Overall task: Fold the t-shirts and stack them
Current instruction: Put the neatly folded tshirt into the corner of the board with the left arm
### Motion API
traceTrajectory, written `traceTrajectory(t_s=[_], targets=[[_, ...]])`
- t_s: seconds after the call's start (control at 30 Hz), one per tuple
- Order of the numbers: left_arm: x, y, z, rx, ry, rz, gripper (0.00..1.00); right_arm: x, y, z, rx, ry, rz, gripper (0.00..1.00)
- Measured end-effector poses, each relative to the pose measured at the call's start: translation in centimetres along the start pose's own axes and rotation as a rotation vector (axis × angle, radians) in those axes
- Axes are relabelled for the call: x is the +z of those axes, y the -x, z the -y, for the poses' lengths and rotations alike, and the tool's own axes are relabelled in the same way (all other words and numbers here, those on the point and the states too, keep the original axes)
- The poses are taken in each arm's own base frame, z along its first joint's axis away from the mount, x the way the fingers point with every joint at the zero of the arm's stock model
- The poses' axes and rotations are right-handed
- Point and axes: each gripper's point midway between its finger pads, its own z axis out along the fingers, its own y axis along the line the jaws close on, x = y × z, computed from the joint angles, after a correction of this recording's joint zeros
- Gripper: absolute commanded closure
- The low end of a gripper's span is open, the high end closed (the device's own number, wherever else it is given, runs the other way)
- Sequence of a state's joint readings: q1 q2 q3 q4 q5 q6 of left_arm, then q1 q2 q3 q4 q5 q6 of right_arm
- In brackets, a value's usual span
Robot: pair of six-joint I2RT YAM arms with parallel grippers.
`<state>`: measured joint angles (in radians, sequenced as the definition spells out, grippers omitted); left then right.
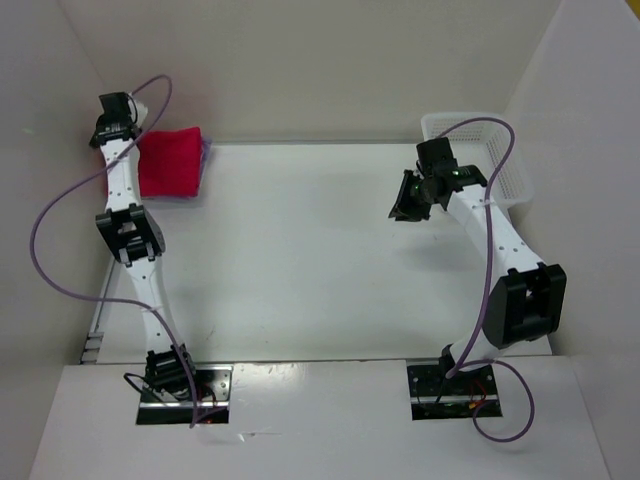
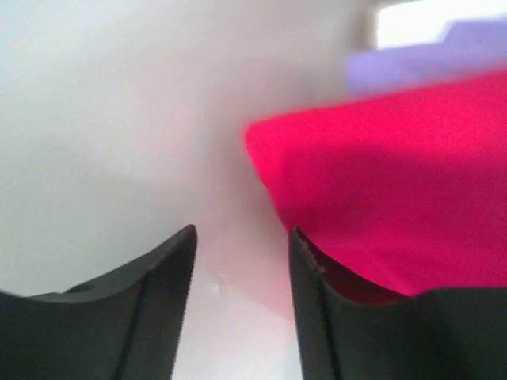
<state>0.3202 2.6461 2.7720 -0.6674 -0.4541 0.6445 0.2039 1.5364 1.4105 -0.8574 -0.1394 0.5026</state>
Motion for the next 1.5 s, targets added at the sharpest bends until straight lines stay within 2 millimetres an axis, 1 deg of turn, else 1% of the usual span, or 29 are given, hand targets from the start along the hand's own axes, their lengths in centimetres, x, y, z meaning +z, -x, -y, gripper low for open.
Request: traceTrajectory(t_s=[0.03,0.07,0.1,0.13,0.2,0.23,0.3,0.33,0.37,0.43,0.53,0.57,0.6,0.63,0.67,0.7,0.73,0.8,0.83,0.87,0.9,0.97,1.1,1.13,1.23,1.27,1.3,1.47,1.5], targets=[[-0.7,0.0,-1.2,-0.018,0.028,0.003,0.39,0.0,0.0,0.0,0.000,0.000,-0.001,0.73],[-1.0,-1.2,-1.1,0.015,0.008,-0.051,0.39,0.0,0.0,0.0,0.000,0.000,-0.004,0.73],[-0.5,-0.9,-1.6,0.000,0.025,-0.034,0.39,-0.1,0.0,-0.1,-0.001,0.003,-0.004,0.73],[-0.6,-0.7,-1.8,-0.009,0.027,-0.023,0.39,-0.1,0.0,-0.2,-0.003,0.003,-0.005,0.73],[-1.6,-0.1,-2.3,-0.018,0.012,-0.001,0.39,-0.1,-0.1,-0.4,-0.006,0.005,-0.007,0.73],[-2.3,0.6,-2.5,-0.036,-0.002,0.028,0.37,-0.2,-0.1,-0.6,-0.009,0.007,-0.008,0.72],[-4.4,2.3,-2.9,-0.073,-0.052,0.096,0.34,-0.5,-0.1,-1.0,-0.017,0.013,-0.006,0.72],[-5.5,3.0,-3.1,-0.092,-0.080,0.128,0.32,-0.7,0.1,-1.2,-0.020,0.016,-0.002,0.70],[-6.8,3.8,-3.3,-0.110,-0.106,0.162,0.32,-0.8,0.2,-1.3,-0.021,0.016,0.004,0.70],[-9.8,5.6,-4.1,-0.152,-0.153,0.240,0.29,-1.1,0.5,-1.4,-0.023,0.013,0.013,0.69],[-14.0,8.1,-5.1,-0.164,-0.199,0.349,0.27,-1.6,0.5,-1.3,-0.024,0.008,0.024,0.69],[-15.1,8.7,-5.3,-0.163,-0.208,0.377,0.29,-1.9,0.5,-1.3,-0.025,0.009,0.029,0.69],[-16.2,9.3,-5.4,-0.160,-0.216,0.404,0.36,-2.2,0.5,-1.3,-0.026,0.012,0.037,0.69],[-16.9,9.9,-5.5,-0.160,-0.218,0.425,0.44,-2.5,0.5,-1.3,-0.027,0.015,0.044,0.69],[-17.3,10.2,-5.4,-0.158,-0.223,0.440,0.61,-2.8,0.5,-1.3,-0.027,0.018,0.048,0.69],[-17.6,10.6,-5.0,-0.150,-0.236,0.453,0.66,-3.0,0.4,-1.3,-0.029,0.020,0.054,0.69],[-17.6,10.9,-4.2,-0.138,-0.265,0.462,0.69,-3.2,0.4,-1.4,-0.029,0.023,0.057,0.69],[-17.0,11.0,-2.0,-0.121,-0.348,0.471,0.69,-3.3,0.2,-1.2,-0.031,0.019,0.057,0.69],[-16.5,10.8,-0.9,-0.117,-0.388,0.470,0.67,-3.3,0.2,-1.1,-0.032,0.016,0.056,0.69],[-15.8,10.6,0.3,-0.115,-0.435,0.467,0.67,-3.3,0.2,-1.0,-0.033,0.013,0.055,0.69],[-15.0,10.2,1.4,-0.118,-0.478,0.460,0.64,-3.3,0.1,-0.9,-0.035,0.009,0.055,0.69],[-13.1,9.1,3.6,-0.139,-0.554,0.432,0.61,-3.3,0.0,-0.5,-0.043,-0.013,0.051,0.69],[-9.3,6.9,6.7,-0.191,-0.649,0.369,0.58,-3.4,-0.7,0.8,-0.048,-0.072,0.027,0.69],[-8.6,6.4,7.2,-0.205,-0.662,0.356,0.55,-3.5,-0.9,1.1,-0.049,-0.088,0.021,0.69],[-6.7,5.5,7.7,-0.246,-0.669,0.334,0.53,-3.6,-1.4,1.9,-0.047,-0.122,0.003,0.69],[-6.2,5.3,7.7,-0.260,-0.664,0.331,0.51,-3.7,-1.6,2.1,-0.046,-0.132,-0.002,0.69],[-5.6,5.1,7.5,-0.275,-0.658,0.330,0.47,-3.7,-1.7,2.2,-0.045,-0.139,-0.007,0.69],[-3.0,4.3,7.0,-0.342,-0.627,0.329,0.34,-3.8,-2.0,2.6,-0.045,-0.165,-0.027,0.69],[-2.4,4.1,6.9,-0.358,-0.620,0.329,0.30,-3.8,-2.1,2.6,-0.045,-0.168,-0.032,0.69]])
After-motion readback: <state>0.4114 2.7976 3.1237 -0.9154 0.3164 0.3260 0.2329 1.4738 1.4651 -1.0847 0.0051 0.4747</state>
